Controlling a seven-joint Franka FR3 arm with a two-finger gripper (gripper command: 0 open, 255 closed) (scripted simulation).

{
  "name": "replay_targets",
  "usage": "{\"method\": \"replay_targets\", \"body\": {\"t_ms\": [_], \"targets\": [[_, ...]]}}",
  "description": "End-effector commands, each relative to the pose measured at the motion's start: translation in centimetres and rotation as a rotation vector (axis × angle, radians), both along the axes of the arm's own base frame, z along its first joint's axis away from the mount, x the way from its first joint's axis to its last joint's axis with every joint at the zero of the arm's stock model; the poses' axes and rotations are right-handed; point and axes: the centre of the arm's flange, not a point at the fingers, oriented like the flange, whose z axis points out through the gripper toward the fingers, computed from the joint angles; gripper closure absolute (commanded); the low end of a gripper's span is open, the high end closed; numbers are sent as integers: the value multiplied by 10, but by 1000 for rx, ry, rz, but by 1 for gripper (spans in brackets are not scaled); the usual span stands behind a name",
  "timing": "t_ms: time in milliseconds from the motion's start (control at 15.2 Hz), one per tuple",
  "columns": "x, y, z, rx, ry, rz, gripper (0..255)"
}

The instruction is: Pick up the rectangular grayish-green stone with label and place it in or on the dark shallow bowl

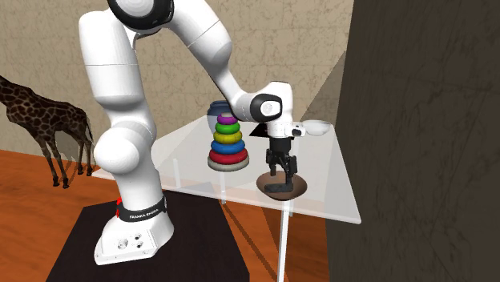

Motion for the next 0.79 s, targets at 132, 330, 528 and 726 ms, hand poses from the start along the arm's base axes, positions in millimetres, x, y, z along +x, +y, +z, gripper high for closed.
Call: {"method": "replay_targets", "body": {"t_ms": [132,330,528,726], "targets": [[1,6,39,0,0,0,0],[1,7,49,0,0,0,0],[1,7,49,0,0,0,0],[1,7,49,0,0,0,0]]}}
